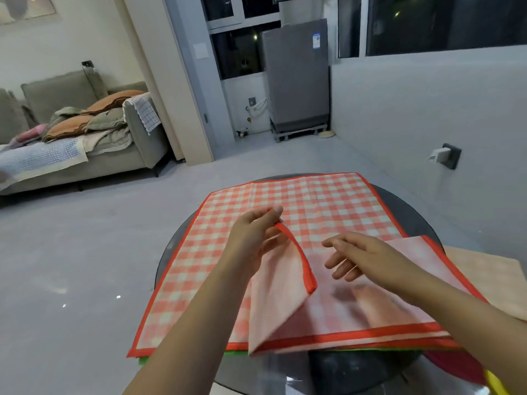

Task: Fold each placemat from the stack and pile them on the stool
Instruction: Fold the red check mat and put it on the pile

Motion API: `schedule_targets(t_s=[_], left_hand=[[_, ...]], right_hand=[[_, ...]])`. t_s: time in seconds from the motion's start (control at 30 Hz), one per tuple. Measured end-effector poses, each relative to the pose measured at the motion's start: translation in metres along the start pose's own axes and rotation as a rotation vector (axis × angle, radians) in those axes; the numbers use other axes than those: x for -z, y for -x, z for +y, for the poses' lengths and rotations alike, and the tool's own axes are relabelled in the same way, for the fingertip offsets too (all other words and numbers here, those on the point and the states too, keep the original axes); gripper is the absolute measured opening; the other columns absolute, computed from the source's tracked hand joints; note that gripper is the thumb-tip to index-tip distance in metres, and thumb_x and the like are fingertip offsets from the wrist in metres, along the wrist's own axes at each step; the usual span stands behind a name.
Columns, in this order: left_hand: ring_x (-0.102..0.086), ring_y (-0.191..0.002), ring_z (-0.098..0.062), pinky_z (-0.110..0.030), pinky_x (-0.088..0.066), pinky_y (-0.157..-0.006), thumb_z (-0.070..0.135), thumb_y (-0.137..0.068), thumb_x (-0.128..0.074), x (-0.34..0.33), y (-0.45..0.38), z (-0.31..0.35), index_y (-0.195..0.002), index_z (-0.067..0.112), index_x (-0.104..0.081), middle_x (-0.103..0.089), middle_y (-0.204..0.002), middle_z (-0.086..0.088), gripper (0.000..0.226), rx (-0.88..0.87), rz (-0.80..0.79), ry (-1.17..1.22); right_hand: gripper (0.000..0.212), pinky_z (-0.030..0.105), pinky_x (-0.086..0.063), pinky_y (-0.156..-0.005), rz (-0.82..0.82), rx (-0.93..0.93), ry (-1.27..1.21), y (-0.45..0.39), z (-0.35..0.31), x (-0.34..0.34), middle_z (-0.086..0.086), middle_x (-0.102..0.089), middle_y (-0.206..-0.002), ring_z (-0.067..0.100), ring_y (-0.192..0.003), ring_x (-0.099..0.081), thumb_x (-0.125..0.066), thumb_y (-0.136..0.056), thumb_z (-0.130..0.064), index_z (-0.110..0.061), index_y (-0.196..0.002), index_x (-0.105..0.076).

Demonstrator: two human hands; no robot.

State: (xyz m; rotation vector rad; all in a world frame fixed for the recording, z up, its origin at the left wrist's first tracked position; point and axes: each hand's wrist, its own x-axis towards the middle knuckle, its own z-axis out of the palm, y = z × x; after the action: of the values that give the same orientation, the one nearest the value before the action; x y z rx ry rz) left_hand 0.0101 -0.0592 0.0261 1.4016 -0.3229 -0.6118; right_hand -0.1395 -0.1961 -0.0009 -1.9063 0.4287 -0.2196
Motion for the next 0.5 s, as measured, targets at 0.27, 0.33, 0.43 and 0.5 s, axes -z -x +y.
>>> schedule_targets(t_s=[0.27,0.33,0.43,0.5], left_hand=[[-0.061,-0.050,-0.019,-0.027,-0.052,-0.050,0.017,-0.080,-0.075,-0.043,-0.006,-0.049,-0.113,0.009,-0.055,-0.065,-0.079,-0.013,0.040,0.087,0.049,-0.103],[-0.060,-0.047,-0.017,-0.026,-0.051,-0.047,0.017,-0.080,-0.075,-0.050,-0.005,-0.057,-0.112,0.009,-0.053,-0.065,-0.077,-0.012,0.040,0.093,0.044,-0.146],[-0.059,-0.047,-0.015,-0.023,-0.050,-0.046,0.020,-0.081,-0.075,-0.056,-0.007,-0.068,-0.112,0.011,-0.052,-0.063,-0.074,-0.009,0.040,0.105,0.035,-0.207],[-0.060,-0.052,-0.016,-0.025,-0.050,-0.048,0.028,-0.081,-0.073,-0.058,-0.009,-0.074,-0.112,0.013,-0.050,-0.064,-0.081,-0.010,0.042,0.100,0.028,-0.260]], right_hand=[[0.029,0.025,-0.045,-0.050,0.040,-0.081,0.028,0.011,0.007,0.009,0.001,-0.070,-0.079,0.014,-0.063,-0.065,-0.053,-0.087,-0.048,-0.030,-0.110,-0.053],[0.038,0.022,-0.044,-0.049,0.034,-0.090,0.169,0.013,0.012,0.006,0.000,-0.070,-0.076,0.011,-0.061,-0.065,-0.064,-0.082,-0.044,-0.035,-0.114,-0.045],[0.054,0.021,-0.050,-0.063,0.033,-0.098,0.286,0.013,0.023,-0.002,-0.002,-0.067,-0.072,0.008,-0.062,-0.064,-0.068,-0.080,-0.028,-0.031,-0.125,-0.038],[0.059,0.028,-0.054,-0.076,0.031,-0.091,0.350,0.012,0.030,-0.005,-0.003,-0.065,-0.071,0.010,-0.067,-0.064,-0.067,-0.079,-0.022,-0.028,-0.129,-0.036]])
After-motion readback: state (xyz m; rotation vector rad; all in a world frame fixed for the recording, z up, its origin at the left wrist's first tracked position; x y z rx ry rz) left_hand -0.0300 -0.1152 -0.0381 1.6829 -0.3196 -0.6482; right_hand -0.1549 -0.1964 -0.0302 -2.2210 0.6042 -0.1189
